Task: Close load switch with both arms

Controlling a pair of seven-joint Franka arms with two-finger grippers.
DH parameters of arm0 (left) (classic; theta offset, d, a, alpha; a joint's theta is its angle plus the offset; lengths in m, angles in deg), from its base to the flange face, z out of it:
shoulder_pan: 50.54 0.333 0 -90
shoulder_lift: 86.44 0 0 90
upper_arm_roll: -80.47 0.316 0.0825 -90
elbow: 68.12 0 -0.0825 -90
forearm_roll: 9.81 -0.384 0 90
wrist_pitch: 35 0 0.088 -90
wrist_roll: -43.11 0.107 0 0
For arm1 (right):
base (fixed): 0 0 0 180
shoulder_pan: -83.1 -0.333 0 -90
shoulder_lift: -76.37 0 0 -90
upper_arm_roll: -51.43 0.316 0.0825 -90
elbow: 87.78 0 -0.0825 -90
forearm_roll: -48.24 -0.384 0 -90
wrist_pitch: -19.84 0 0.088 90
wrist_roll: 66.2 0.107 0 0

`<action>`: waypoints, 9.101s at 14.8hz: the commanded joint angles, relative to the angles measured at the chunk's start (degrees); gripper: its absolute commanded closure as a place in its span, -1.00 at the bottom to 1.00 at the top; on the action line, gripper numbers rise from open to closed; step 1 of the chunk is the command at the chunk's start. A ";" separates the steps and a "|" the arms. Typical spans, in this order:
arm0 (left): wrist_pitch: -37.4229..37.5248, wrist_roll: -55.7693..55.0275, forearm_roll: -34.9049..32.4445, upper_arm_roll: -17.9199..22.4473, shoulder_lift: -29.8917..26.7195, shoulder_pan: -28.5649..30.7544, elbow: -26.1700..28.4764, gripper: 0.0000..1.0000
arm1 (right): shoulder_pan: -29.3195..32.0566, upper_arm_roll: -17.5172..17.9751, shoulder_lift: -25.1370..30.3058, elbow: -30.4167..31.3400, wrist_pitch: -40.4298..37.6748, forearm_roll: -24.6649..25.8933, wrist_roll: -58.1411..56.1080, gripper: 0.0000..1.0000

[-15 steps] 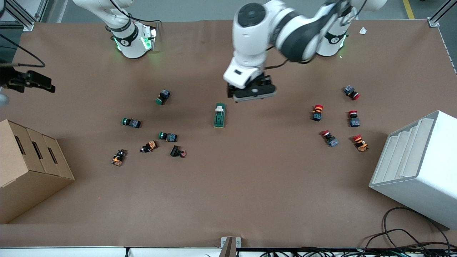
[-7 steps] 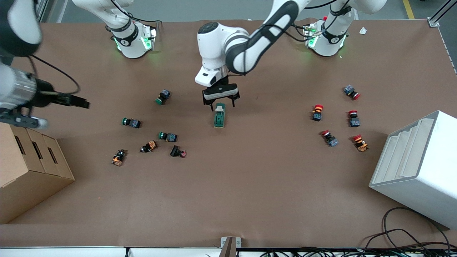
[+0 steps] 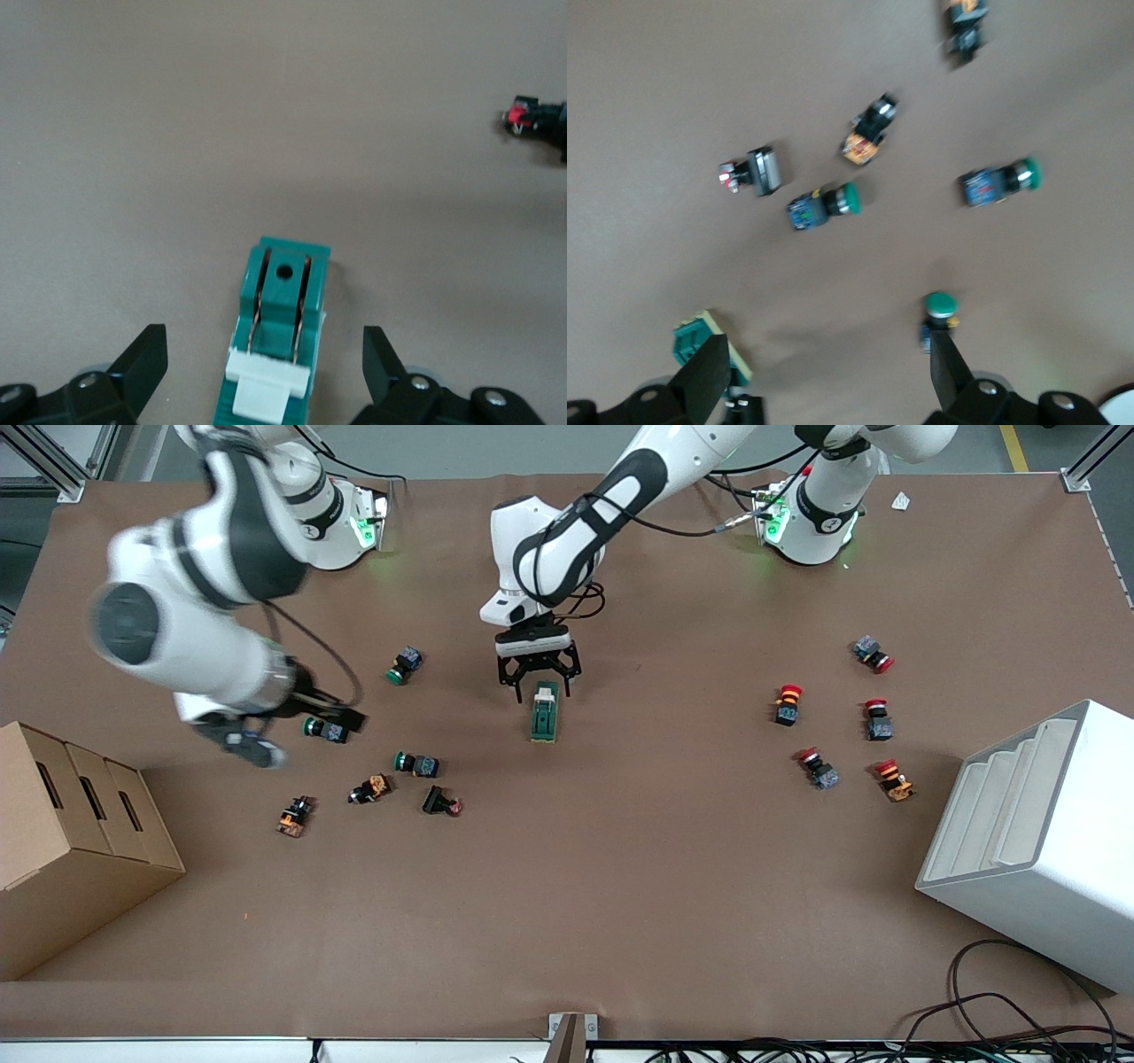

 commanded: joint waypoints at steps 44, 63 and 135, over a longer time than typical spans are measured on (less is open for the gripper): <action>11.10 -27.46 -40.55 1.03 9.49 -4.67 7.82 -0.95 | -25.37 -0.78 -24.93 -3.88 29.78 -16.44 23.10 -1.00; 11.10 -26.93 -40.29 1.12 10.46 -4.23 5.36 -0.96 | -22.11 -0.86 -32.66 -14.61 26.85 -16.08 23.01 -1.00; 41.16 114.57 72.66 11.05 -50.36 48.60 -3.08 -1.00 | 22.27 1.51 4.85 -21.48 -28.78 9.15 -44.32 -1.00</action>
